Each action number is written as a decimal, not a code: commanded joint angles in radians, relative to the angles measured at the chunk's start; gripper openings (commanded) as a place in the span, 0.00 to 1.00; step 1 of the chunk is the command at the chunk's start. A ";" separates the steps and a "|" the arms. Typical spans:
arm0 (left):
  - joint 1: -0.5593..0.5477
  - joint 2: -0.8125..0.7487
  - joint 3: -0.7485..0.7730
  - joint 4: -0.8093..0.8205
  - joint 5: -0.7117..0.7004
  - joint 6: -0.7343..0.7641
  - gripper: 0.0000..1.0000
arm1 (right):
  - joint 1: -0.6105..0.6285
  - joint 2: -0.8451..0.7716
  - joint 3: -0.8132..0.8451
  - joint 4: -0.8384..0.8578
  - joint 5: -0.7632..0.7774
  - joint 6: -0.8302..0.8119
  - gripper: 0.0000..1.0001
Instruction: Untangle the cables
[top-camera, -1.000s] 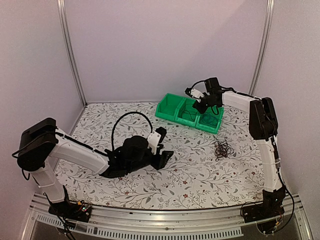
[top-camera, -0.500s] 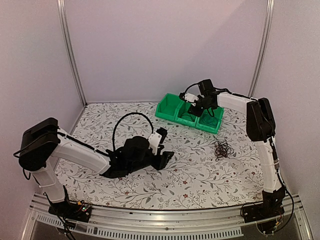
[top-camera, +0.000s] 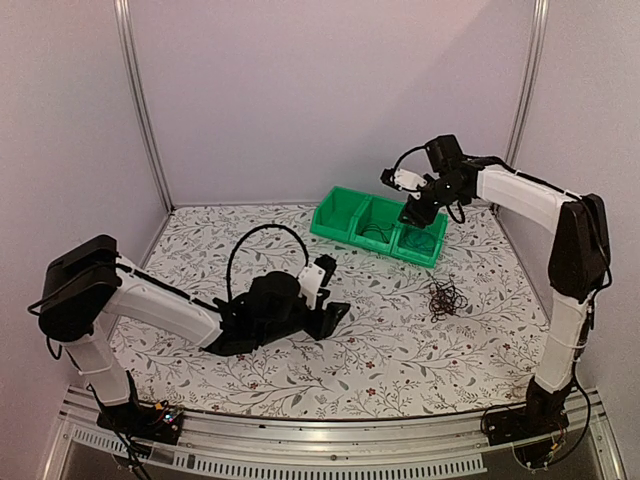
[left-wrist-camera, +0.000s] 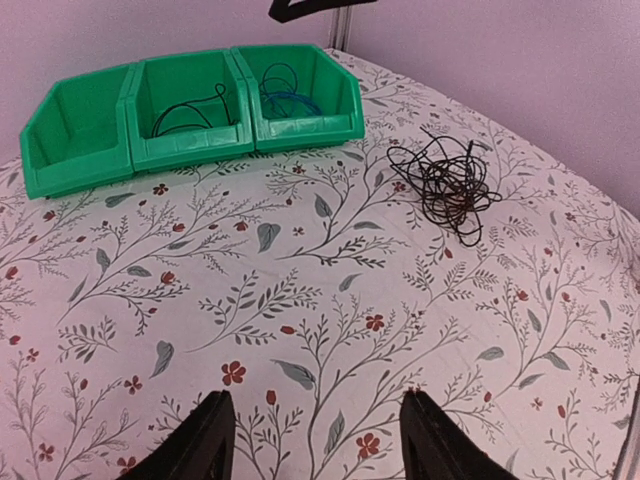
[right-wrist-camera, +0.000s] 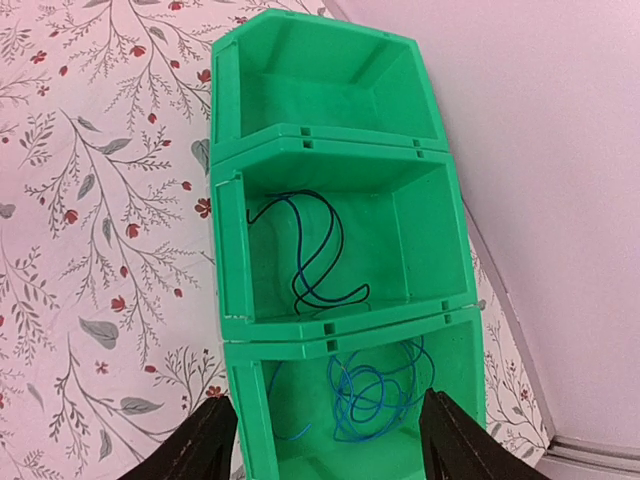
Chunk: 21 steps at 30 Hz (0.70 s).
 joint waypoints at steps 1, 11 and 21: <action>0.006 0.024 0.039 -0.008 0.021 -0.005 0.56 | -0.020 -0.167 -0.187 -0.052 0.022 0.036 0.67; 0.004 0.078 0.117 -0.079 0.077 -0.023 0.56 | -0.210 -0.419 -0.512 -0.104 -0.099 0.169 0.50; 0.004 0.118 0.169 -0.112 0.108 -0.023 0.55 | -0.276 -0.355 -0.620 -0.004 -0.269 0.275 0.48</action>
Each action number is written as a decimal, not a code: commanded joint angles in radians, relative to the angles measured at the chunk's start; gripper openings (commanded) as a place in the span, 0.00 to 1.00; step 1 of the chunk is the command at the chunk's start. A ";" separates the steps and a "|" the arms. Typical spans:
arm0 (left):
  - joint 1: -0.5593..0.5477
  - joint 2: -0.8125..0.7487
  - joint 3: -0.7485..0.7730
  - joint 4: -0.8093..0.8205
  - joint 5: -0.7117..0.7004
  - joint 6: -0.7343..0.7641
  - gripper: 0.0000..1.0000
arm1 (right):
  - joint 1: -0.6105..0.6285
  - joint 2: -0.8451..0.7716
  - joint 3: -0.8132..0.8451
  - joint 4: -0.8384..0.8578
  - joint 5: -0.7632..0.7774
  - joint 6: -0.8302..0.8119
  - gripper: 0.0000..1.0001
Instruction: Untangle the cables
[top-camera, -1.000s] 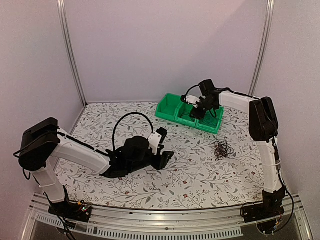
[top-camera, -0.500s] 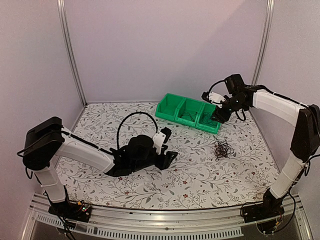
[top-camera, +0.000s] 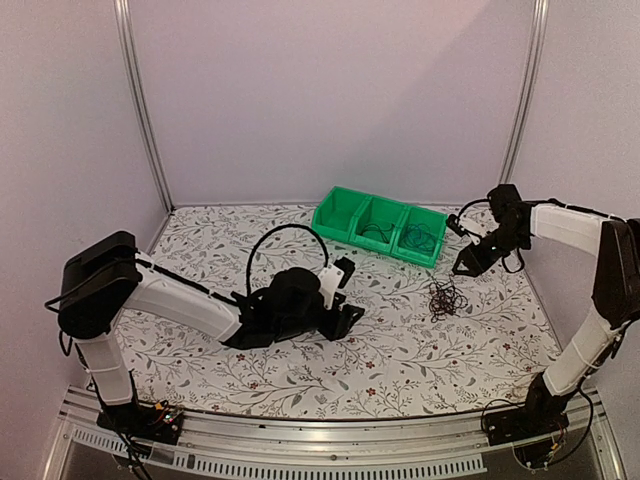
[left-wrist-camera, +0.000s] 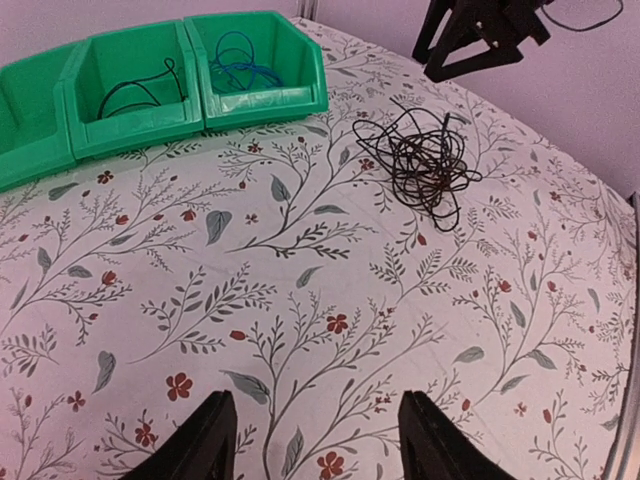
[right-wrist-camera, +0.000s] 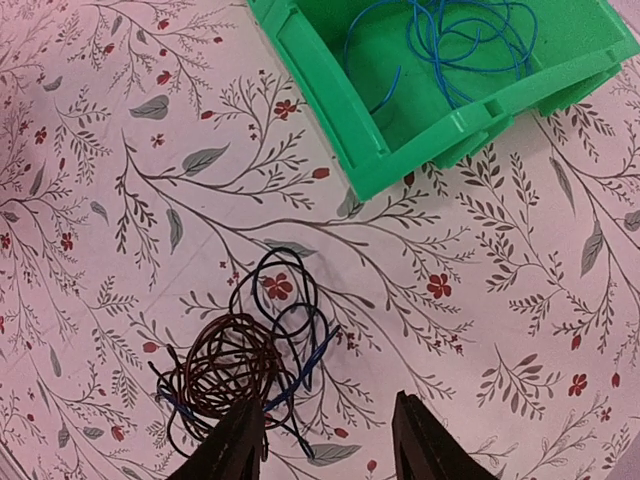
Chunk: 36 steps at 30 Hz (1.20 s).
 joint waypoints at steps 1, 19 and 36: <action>0.004 0.016 0.041 -0.024 0.021 -0.004 0.55 | 0.006 0.052 -0.010 0.080 -0.070 0.073 0.48; 0.005 0.030 0.048 -0.027 0.018 -0.017 0.55 | -0.005 0.225 0.028 0.158 -0.104 0.098 0.21; 0.004 0.069 0.115 0.011 0.054 0.046 0.55 | -0.004 0.004 0.102 0.007 -0.215 0.070 0.00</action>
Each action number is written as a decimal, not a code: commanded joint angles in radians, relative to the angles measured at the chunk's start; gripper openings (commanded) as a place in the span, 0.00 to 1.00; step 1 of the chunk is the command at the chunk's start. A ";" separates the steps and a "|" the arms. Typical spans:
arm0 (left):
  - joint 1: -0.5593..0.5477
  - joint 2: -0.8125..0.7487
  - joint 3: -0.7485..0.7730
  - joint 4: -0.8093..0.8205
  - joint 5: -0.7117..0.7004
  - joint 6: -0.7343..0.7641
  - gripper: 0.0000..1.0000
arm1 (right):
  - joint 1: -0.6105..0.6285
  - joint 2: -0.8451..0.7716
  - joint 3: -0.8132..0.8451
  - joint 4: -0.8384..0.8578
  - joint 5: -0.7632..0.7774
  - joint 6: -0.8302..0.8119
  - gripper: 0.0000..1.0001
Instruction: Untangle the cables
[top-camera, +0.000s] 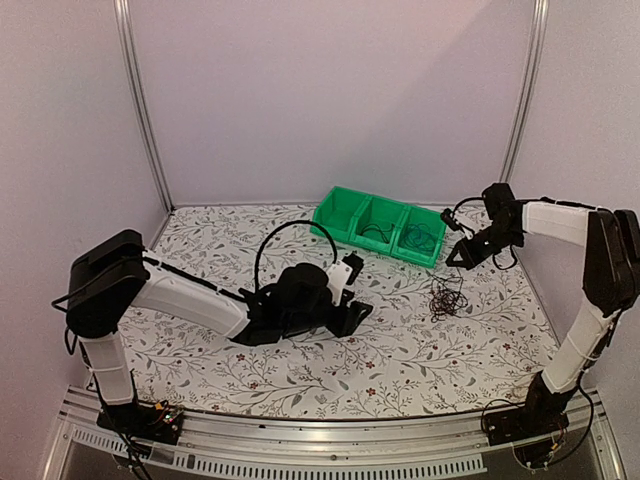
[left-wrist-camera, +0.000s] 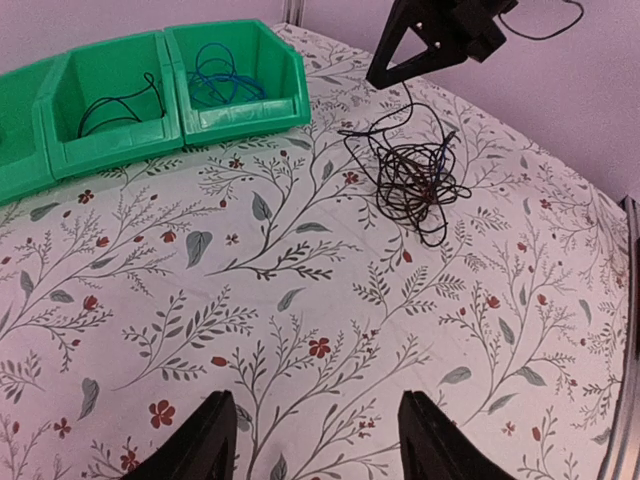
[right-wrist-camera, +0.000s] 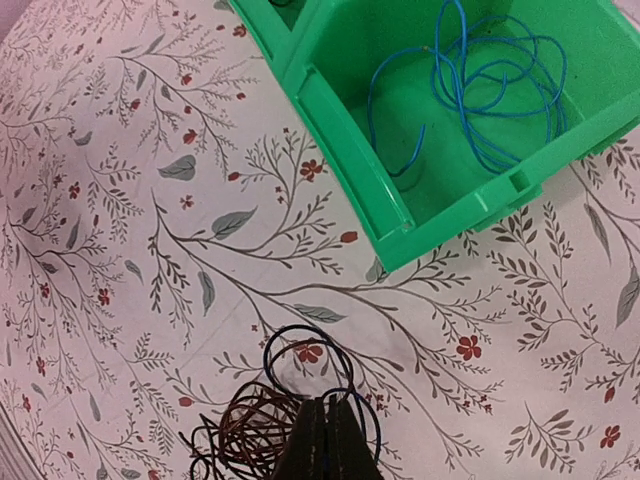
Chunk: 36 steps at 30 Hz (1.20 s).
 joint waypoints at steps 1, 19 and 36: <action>0.004 0.037 0.055 0.038 0.038 0.043 0.55 | -0.003 -0.136 0.077 -0.088 -0.112 -0.019 0.00; -0.037 0.181 0.252 0.376 0.051 0.250 0.64 | 0.252 -0.252 0.329 -0.266 -0.366 -0.064 0.00; 0.018 0.648 0.564 0.539 0.110 0.136 0.20 | 0.293 -0.261 0.657 -0.342 -0.490 -0.059 0.00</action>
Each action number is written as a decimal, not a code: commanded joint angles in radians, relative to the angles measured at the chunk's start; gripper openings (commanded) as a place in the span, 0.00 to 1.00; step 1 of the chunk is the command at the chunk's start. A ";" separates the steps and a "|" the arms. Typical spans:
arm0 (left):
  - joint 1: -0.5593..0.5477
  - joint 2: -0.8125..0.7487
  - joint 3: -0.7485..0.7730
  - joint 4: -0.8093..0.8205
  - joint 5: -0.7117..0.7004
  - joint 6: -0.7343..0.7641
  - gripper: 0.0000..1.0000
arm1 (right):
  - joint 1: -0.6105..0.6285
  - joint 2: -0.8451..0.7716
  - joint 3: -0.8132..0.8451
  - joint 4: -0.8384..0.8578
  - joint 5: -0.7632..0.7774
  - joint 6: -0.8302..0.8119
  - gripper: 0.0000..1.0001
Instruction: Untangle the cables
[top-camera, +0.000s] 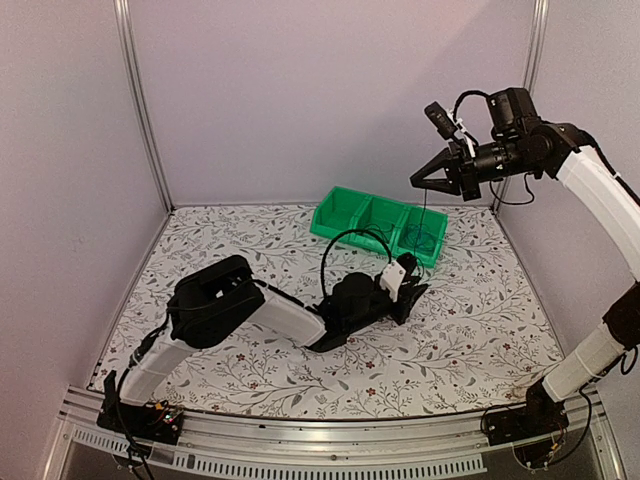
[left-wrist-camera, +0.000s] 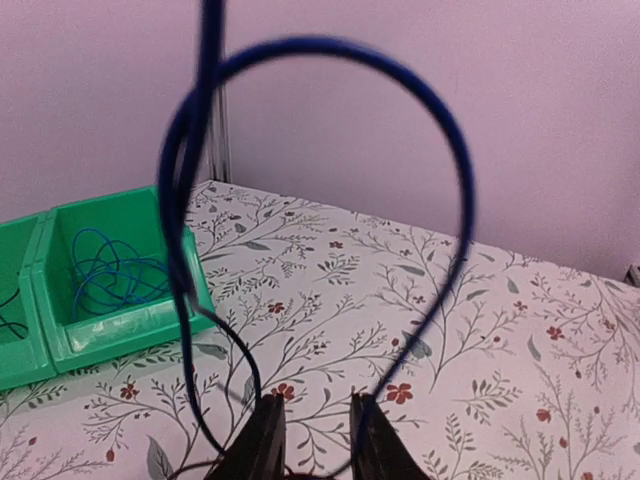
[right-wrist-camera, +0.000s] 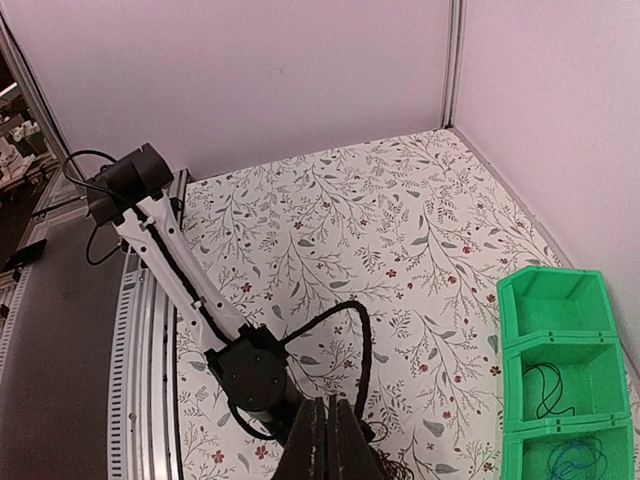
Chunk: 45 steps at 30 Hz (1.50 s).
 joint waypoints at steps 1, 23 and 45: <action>0.033 0.047 -0.001 0.042 0.033 -0.092 0.18 | 0.004 -0.024 0.146 -0.014 -0.043 -0.016 0.00; 0.051 -0.297 -0.524 0.126 -0.062 -0.221 0.39 | -0.079 0.070 0.422 0.060 -0.073 0.011 0.00; -0.032 -0.343 -0.323 -0.080 -0.198 -0.104 0.54 | -0.018 -0.043 0.039 0.218 -0.070 0.070 0.00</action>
